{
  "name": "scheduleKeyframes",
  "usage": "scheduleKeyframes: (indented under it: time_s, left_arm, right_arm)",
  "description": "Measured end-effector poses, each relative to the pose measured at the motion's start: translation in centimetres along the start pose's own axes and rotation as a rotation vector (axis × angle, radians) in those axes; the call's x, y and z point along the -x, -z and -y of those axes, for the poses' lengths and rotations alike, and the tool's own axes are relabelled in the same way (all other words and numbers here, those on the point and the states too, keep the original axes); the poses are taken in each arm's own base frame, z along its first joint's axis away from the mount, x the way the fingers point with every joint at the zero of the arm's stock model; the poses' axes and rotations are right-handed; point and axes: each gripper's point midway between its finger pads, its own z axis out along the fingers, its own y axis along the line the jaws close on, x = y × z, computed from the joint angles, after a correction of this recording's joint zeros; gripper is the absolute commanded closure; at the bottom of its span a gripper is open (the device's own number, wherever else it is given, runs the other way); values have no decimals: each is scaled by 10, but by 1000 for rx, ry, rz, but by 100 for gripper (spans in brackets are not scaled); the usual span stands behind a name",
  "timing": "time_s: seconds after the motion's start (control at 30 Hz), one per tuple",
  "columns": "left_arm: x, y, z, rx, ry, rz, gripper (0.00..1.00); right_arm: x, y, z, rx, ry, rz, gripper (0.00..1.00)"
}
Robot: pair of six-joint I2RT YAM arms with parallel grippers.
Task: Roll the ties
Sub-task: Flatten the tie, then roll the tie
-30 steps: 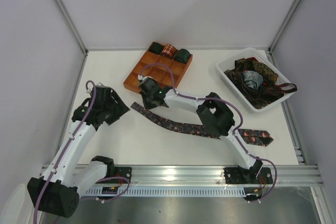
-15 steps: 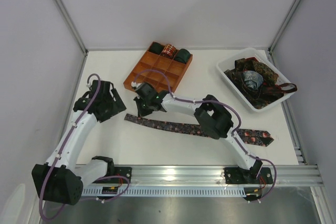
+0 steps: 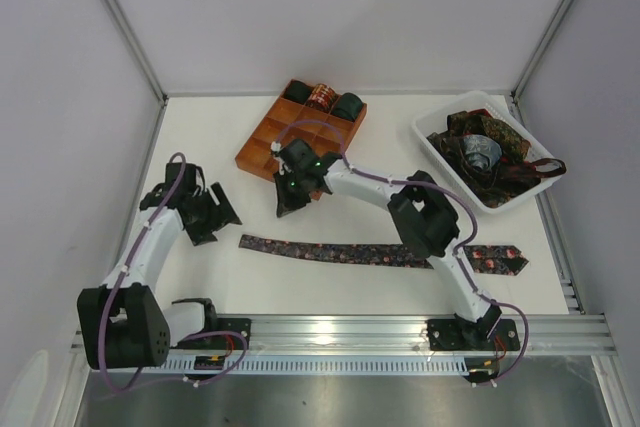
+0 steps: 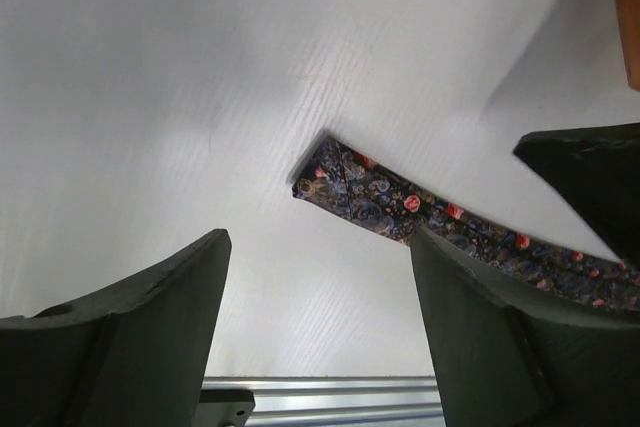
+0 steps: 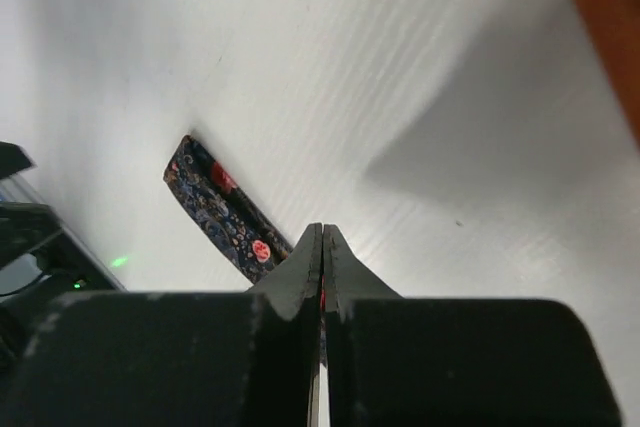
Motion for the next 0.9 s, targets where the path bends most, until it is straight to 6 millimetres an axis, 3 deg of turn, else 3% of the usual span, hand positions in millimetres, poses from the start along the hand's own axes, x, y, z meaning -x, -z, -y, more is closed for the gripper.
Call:
scheduleKeyframes:
  time_s: [0.1, 0.23, 0.37, 0.47, 0.67, 0.9]
  left_arm:
    - [-9, -4, 2, -26, 14, -51, 23]
    - [-14, -9, 5, -43, 22, -96, 24]
    - [-17, -13, 4, -39, 28, -119, 28]
    - [-22, -20, 3, -31, 31, -162, 31]
    - [-29, -32, -3, -2, 33, -221, 35]
    - [-28, -39, -5, 1, 20, -231, 32]
  right_arm:
    - [-1, 18, 7, 16, -48, -7, 100]
    - [-33, 33, -6, 52, -85, -57, 100]
    - [-67, 30, -24, 85, -104, -104, 100]
    - [-80, 24, -34, 97, -107, -116, 100]
    - [-73, 20, -37, 75, -148, -69, 100]
    - [-54, 19, -36, 81, -248, -14, 100]
